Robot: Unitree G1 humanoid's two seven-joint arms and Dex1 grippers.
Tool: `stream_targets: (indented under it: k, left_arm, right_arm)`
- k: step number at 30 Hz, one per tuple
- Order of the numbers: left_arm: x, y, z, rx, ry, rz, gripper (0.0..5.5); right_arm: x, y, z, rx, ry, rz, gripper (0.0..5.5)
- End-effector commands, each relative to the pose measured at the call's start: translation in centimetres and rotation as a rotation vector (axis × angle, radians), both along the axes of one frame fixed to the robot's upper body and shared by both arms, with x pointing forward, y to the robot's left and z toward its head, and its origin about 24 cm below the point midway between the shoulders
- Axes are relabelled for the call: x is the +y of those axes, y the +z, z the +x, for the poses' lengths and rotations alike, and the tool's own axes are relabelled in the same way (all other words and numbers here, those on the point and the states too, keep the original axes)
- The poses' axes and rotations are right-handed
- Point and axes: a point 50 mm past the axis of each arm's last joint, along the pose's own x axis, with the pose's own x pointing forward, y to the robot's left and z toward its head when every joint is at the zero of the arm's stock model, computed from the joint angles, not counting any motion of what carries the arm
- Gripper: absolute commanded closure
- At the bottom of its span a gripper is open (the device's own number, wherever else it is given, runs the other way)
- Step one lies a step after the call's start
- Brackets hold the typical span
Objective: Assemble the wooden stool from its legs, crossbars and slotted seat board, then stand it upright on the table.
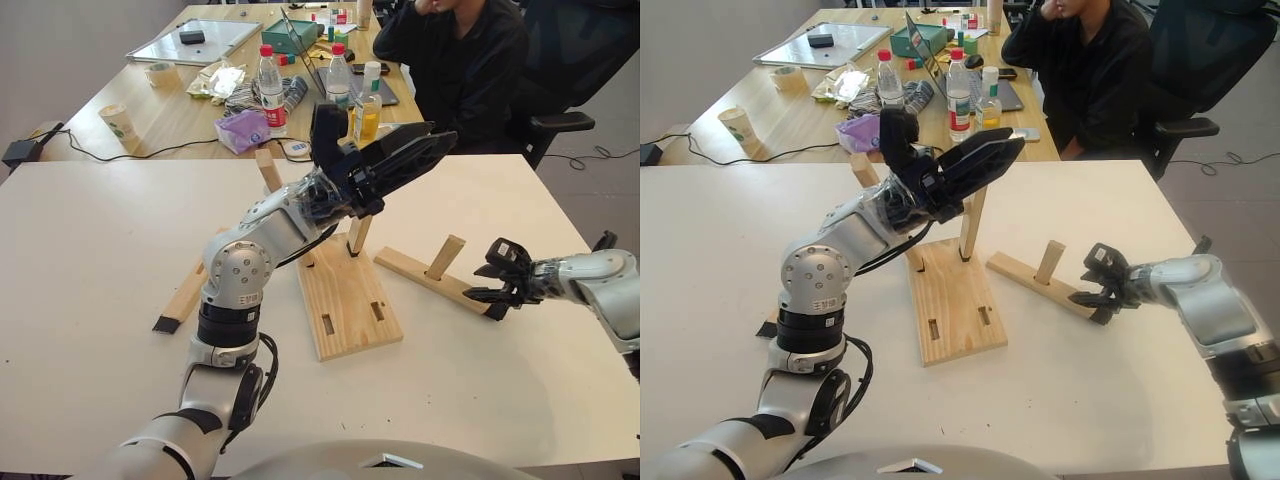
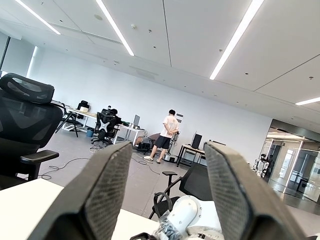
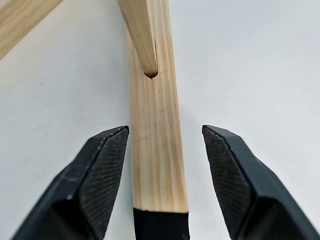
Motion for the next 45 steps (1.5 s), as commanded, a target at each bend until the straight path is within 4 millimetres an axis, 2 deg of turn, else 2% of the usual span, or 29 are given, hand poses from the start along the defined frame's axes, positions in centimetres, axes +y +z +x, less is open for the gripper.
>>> stream_targets:
  k: [1, 8, 9, 13, 18, 22, 25, 29, 30, 32, 36, 41, 45]
  left_arm:
    - [0.0, 0.0, 0.1, 0.003, -0.013, 0.024, 2.91]
    - [0.0, 0.1, 0.1, 0.011, -0.034, 0.034, 2.91]
    - [0.1, 0.1, 0.1, 0.012, -0.035, 0.035, 2.91]
    - [0.1, 0.1, 0.1, 0.010, -0.029, 0.042, 2.91]
    - [0.7, -0.2, 0.1, 0.012, -0.016, 0.060, 2.91]
    - [1.5, -0.8, 0.3, 0.019, 0.023, 0.106, 2.91]
    - [2.2, -1.8, 0.6, 0.034, 0.079, 0.187, 2.91]
    - [2.8, -2.5, 0.4, 0.097, 0.102, 0.169, 2.91]
    - [2.9, -2.9, 0.3, 0.117, 0.107, 0.162, 2.91]
    - [2.9, -3.7, 0.1, 0.140, 0.137, 0.162, 2.91]
    - [3.0, -6.0, -0.7, 0.169, 0.242, 0.215, 2.91]
    - [2.8, -7.6, -1.9, 0.174, 0.286, 0.180, 2.06]
    - [2.9, -7.7, -1.8, 0.168, 0.313, 0.164, 1.30]
  right_arm:
    - [0.4, -1.2, 0.2, 0.008, 0.009, -0.002, 2.78]
    - [0.0, -3.3, -0.6, 0.056, -0.024, -0.010, 2.78]
    - [0.0, -3.4, -0.7, 0.061, -0.023, -0.010, 2.78]
    - [-0.1, -3.7, -1.2, 0.080, -0.008, -0.005, 3.46]
    - [-0.1, -3.2, -1.3, 0.066, -0.002, 0.006, 3.46]
    - [-1.1, -0.2, -0.4, -0.025, -0.069, 0.053, 3.46]
    - [-2.4, 3.0, 0.0, -0.090, -0.098, 0.065, 3.46]
    - [-3.4, 7.1, 0.8, -0.121, -0.057, 0.078, 3.46]
    - [-3.6, 8.7, 1.0, -0.125, -0.038, 0.097, 3.46]
    - [-3.6, 11.5, 1.5, -0.132, 0.021, 0.123, 3.46]
    - [-2.1, 15.4, 3.7, -0.141, 0.153, 0.160, 3.46]
    - [-1.9, 19.6, 4.6, -0.179, 0.233, 0.101, 3.46]
    - [-2.3, 20.0, 5.3, -0.184, 0.235, 0.065, 3.46]
